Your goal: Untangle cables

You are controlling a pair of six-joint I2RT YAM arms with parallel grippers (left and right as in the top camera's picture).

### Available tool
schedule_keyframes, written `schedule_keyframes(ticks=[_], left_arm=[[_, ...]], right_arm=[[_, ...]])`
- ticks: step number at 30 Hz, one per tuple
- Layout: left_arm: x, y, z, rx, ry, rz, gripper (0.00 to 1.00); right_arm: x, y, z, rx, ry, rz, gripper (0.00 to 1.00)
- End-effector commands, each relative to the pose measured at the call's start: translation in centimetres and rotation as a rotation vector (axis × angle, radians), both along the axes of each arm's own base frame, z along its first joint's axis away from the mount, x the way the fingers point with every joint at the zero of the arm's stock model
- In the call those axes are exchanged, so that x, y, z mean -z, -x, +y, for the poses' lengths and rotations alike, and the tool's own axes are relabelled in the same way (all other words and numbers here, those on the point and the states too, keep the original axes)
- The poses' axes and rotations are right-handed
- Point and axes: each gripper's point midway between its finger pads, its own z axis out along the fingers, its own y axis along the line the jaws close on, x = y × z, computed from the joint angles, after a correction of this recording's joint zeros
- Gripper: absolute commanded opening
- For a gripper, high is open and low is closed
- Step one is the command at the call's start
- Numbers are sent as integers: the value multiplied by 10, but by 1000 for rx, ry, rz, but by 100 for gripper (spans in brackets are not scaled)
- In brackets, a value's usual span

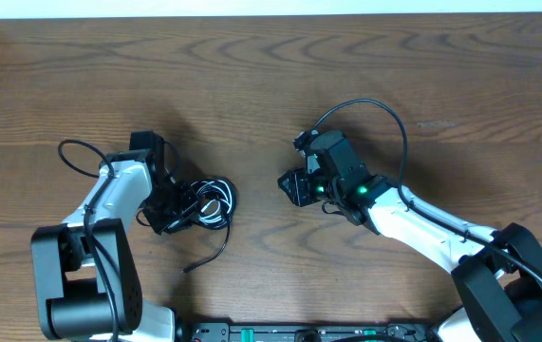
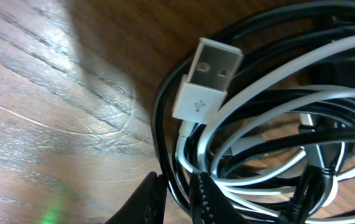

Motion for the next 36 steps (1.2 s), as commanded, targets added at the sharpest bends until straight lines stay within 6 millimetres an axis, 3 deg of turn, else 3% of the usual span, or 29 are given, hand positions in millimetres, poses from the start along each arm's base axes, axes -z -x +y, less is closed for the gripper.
schedule_keyframes(ticks=[1,16,36], left_arm=[[1,5,-8,30,26,8,19],[2,5,-33,124,43,-12,11],[2,1,-34,136,44,-29,7]], right_arm=[[0,-1,3,-10,10,-9,37],[1,0,2,-10,13,-5,35],[1,0,2,-9,12,-5,37]])
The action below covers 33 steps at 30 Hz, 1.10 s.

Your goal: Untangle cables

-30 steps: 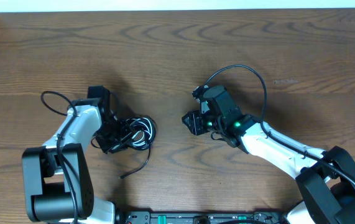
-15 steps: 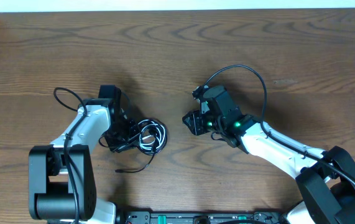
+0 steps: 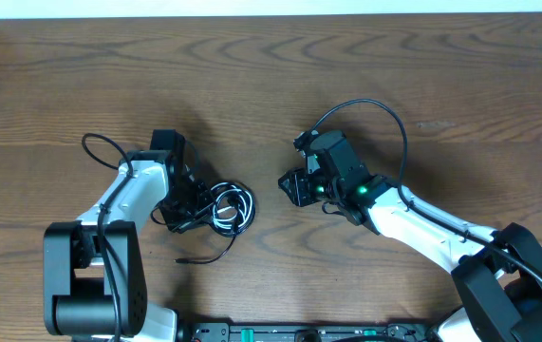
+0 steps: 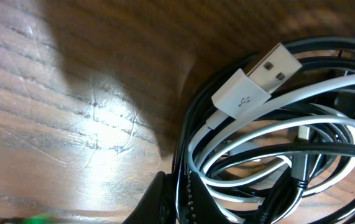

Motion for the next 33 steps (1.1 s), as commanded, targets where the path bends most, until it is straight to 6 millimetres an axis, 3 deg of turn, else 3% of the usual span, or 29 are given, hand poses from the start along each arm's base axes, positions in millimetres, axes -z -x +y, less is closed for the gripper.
schedule_keyframes(ticks=[1,4,10,17,25,26,28,33], left_arm=[[2,2,-2,18,11,-5,8],[0,-3,-8,54,52,-38,8],[-21,-12,-51,195,336,-156,8],[-36,-19,-70,264,474,-245,7],[-30,-39,-62,289,402,-329,8],[-26,-41,-56,292,360,-330,10],[-18,-42,-45,295,279,-320,26],[-11,-33,-34,289,211,-265,29]], right_arm=[[0,-1,2,-10,10,-9,36],[0,-1,2,-10,10,-9,36],[0,-1,2,-10,10,-8,35],[1,-1,2,-7,13,-8,35],[8,1,-6,9,51,10,44],[10,1,-9,18,66,13,45],[13,3,-13,27,88,23,47],[18,9,-16,29,106,57,46]])
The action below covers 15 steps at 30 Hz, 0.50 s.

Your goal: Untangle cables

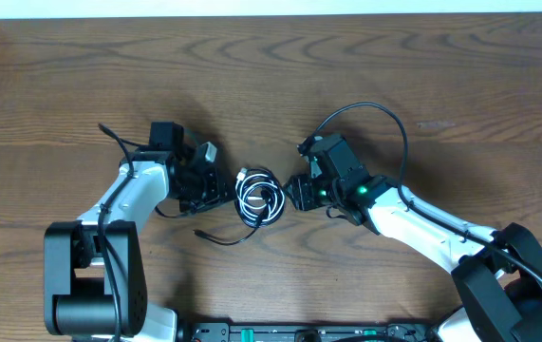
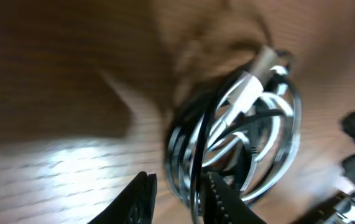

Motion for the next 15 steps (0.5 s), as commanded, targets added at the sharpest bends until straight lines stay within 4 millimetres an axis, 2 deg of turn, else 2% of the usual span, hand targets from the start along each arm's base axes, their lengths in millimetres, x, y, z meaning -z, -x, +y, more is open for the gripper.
schedule_keyframes(ticks=[1,6,12,15], left_arm=[[8,9,10,5,-78,33,29],[11,10,6,17,-76,25,29],[9,13,-6,44,-54,28,30],[8,18,-16,74,-34,32,31]], right_arm=[[4,3,-2,13,25,21,45],[8,8,-5,77,16,92,44],[3,8,4,108,-41,118,42],[5,17,10,83,-33,127,35]])
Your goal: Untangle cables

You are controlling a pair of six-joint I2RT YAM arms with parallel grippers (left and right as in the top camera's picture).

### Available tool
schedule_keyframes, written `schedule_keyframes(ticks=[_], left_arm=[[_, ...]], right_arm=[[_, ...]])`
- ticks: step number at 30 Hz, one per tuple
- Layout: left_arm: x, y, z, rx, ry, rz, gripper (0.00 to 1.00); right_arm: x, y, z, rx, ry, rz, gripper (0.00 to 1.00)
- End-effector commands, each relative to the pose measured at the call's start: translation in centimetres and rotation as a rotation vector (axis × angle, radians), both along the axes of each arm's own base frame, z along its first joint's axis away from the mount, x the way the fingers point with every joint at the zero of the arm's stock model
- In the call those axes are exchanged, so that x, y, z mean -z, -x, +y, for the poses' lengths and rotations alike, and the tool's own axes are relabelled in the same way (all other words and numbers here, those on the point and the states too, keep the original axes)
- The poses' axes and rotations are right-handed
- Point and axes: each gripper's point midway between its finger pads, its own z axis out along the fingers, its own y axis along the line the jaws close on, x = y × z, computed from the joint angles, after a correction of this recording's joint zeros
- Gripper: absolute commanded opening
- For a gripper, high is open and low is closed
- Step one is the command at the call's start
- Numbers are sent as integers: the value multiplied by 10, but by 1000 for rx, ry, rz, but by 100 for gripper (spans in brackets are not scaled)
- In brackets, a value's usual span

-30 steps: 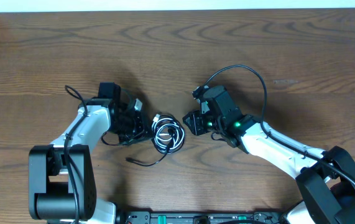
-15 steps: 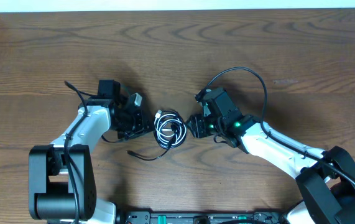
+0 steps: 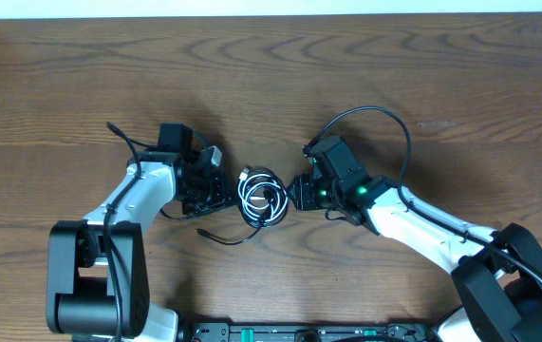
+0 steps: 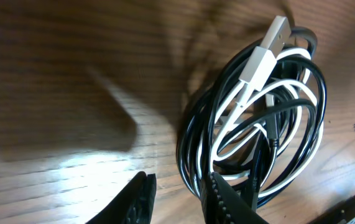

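Observation:
A coil of black and white cables (image 3: pixel 263 197) lies on the wooden table between my two grippers. In the left wrist view the coil (image 4: pixel 258 124) shows a white USB plug (image 4: pixel 261 56) on top. My left gripper (image 3: pixel 217 194) stands open just left of the coil. Only bare wood lies between its fingertips (image 4: pixel 178 183), and the coil's outer black loops run against the outside of the right finger (image 4: pixel 224 199). My right gripper (image 3: pixel 295 192) is at the coil's right edge. Its two dark tips stand apart. A black tail (image 3: pixel 218 236) trails from the coil toward the front.
The arms' own black leads loop above each wrist, one at the left (image 3: pixel 119 133) and one at the right (image 3: pixel 375 112). The mounting rail (image 3: pixel 299 332) runs along the table's front edge. A white wall (image 3: pixel 252 8) borders the back.
My left gripper is still open and stands slightly closer to the coil. The coil and the right gripper have barely shifted.
My left gripper was shut on a black loop of the coil at the table's left, with the right gripper apart in the middle. Then, still shut, it had the coil a little further right. Later the coil lay beside the right gripper and my left jaws stood open.

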Motion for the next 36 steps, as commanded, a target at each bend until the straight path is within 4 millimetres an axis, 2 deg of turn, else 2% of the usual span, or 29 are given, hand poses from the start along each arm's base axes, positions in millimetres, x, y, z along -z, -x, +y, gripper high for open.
schedule_keyframes(ticks=[1,5,7,10,12,14,17,21,26,29,30,33,35,36], left_arm=[[2,11,-12,37,18,21,34],[1,15,-22,74,18,20,35],[1,16,-27,99,18,13,35],[1,18,-31,125,17,4,43],[2,19,-33,145,14,-3,44],[2,19,-33,148,5,-5,44],[9,16,-20,127,-77,-8,44],[12,20,-21,119,-79,7,44],[19,24,-26,74,-77,31,44],[19,25,-30,81,-75,25,44],[19,25,-31,85,-75,24,43],[20,27,-35,101,-75,20,28],[21,27,-36,105,-82,14,20],[21,26,-34,102,-92,14,13]], right_arm=[[1,11,13,-22,-12,27,33],[3,17,16,-23,5,29,26],[10,19,9,11,58,33,21],[19,17,-8,61,152,20,23],[21,16,-14,83,177,21,29],[20,16,-11,76,161,25,31],[15,19,2,41,98,37,32],[16,19,3,39,96,41,34],[31,22,7,32,107,63,35],[49,28,13,11,126,81,30],[53,28,14,8,130,85,26],[58,29,16,1,124,94,2],[55,28,18,-3,107,96,1],[51,28,19,-5,96,96,1]])
